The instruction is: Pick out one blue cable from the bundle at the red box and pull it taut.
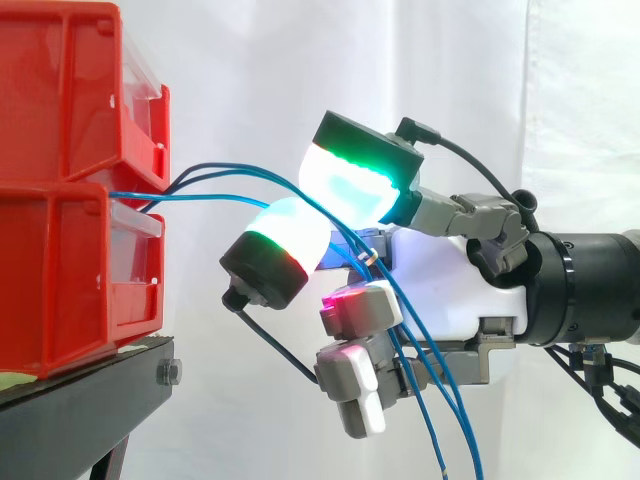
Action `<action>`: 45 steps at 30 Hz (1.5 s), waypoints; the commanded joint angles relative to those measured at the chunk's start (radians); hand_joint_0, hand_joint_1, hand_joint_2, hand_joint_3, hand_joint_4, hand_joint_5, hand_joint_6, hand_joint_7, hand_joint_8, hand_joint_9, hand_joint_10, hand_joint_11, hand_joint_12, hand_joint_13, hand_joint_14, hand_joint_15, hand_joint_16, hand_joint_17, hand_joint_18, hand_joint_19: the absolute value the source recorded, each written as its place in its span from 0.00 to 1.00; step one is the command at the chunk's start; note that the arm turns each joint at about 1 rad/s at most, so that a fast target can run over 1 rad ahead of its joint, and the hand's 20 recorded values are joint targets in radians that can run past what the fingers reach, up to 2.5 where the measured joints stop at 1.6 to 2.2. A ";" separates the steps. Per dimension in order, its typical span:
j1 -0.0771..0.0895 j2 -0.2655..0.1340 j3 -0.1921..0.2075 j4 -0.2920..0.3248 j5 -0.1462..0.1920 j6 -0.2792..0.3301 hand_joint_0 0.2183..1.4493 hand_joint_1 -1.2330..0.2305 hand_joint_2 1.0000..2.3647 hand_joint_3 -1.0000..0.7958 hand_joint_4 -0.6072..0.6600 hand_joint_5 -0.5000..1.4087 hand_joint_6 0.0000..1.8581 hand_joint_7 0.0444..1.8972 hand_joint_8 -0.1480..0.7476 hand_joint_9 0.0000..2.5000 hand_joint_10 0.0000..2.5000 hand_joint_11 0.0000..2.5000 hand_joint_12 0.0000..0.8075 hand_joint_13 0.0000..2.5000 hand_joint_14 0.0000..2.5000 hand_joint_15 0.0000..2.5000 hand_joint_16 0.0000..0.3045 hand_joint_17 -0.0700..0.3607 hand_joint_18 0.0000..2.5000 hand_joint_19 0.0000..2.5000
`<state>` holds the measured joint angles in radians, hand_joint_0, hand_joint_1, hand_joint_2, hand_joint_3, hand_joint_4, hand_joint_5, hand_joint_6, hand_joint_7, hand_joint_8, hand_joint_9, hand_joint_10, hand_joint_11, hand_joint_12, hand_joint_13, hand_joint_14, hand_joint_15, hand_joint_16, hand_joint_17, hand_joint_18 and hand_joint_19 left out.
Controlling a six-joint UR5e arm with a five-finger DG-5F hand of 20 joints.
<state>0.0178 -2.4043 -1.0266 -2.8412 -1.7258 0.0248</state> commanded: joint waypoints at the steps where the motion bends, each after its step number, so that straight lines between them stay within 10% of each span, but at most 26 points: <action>1: 0.001 0.001 0.000 0.000 0.003 -0.009 0.42 0.23 0.01 0.35 0.38 0.19 0.49 0.59 0.45 0.44 0.02 0.35 0.42 0.39 0.01 0.27 0.17 0.43 0.33 0.24; 8: 0.002 0.001 0.000 0.003 0.005 -0.031 0.43 0.23 0.00 0.28 0.28 0.20 0.52 0.60 0.42 0.45 0.02 0.35 0.40 0.39 0.01 0.27 0.16 0.42 0.33 0.23; 34: 0.007 0.001 0.000 0.005 0.005 -0.034 0.23 0.17 0.00 0.28 0.41 0.22 0.49 0.47 0.43 0.48 0.01 0.36 0.42 0.41 0.01 0.27 0.17 0.44 0.34 0.24; 45: 0.001 0.001 0.000 0.000 -0.005 -0.032 0.33 0.27 0.00 0.28 0.16 0.22 0.45 0.51 0.36 0.45 0.01 0.32 0.37 0.38 0.01 0.25 0.15 0.41 0.31 0.24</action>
<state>0.0212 -2.4047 -1.0262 -2.8399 -1.7270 -0.0089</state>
